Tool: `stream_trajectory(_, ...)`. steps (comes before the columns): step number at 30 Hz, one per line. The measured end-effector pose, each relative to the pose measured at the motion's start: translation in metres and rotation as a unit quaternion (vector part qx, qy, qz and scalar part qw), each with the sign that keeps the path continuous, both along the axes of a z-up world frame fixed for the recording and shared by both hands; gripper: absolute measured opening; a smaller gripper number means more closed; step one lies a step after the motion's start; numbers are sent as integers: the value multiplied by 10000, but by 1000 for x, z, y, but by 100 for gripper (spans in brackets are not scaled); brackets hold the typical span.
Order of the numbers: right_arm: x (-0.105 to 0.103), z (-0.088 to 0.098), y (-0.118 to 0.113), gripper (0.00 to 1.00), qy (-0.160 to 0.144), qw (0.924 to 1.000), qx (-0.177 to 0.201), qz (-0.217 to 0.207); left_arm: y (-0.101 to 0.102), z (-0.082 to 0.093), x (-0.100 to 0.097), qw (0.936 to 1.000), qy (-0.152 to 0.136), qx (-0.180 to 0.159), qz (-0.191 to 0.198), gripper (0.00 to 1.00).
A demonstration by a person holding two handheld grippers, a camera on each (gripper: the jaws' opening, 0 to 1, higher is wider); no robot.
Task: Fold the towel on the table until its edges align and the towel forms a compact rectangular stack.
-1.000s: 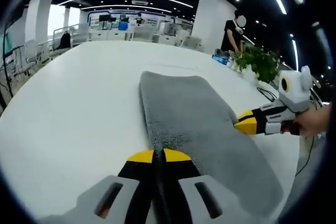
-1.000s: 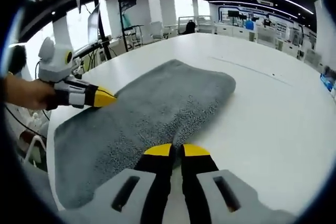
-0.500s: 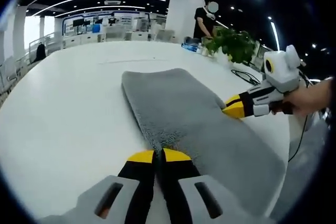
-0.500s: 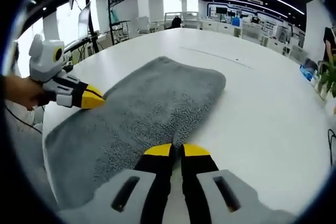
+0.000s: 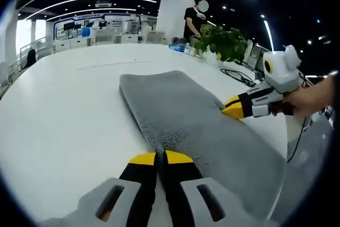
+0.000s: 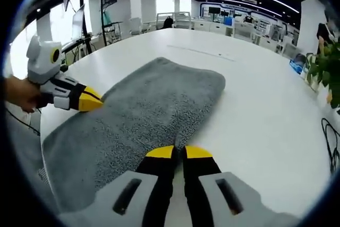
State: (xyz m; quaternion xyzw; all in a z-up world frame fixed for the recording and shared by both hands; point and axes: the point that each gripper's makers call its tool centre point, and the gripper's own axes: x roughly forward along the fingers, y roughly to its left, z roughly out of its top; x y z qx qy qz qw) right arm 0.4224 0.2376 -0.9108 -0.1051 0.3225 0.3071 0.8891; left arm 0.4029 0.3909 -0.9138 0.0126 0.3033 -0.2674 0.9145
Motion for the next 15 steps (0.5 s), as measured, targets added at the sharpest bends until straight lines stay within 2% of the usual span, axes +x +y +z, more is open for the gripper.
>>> stream_trajectory(4, 1, 0, 2, 4, 5, 10000, 53, 44, 0, 1, -1, 10000, 1, 14, 25, 4)
stream_trajectory(6, 1, 1, 1, 4, 140, 9997, 187, -120, 1, 1, -1, 10000, 9, 2, -22, 4)
stream_trajectory(15, 3, -1, 1, 4, 123, 9991, 396, -39, 1, 2, -2, 9999, 32, -94, -87, 4)
